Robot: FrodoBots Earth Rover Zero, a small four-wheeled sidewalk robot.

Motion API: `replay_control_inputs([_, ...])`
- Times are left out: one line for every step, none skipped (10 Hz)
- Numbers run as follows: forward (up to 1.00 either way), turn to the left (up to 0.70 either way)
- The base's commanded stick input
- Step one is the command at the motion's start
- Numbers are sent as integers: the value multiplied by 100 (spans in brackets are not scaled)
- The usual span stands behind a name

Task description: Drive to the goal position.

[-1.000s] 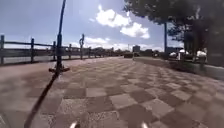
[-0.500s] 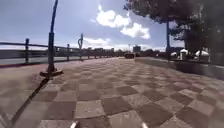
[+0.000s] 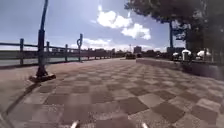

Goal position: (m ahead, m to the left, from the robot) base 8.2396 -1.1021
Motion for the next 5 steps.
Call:
replay_control_inputs([100,0])
replay_control_inputs([100,0])
replay_control_inputs([100,0])
replay_control_inputs([100,0])
replay_control_inputs([100,0])
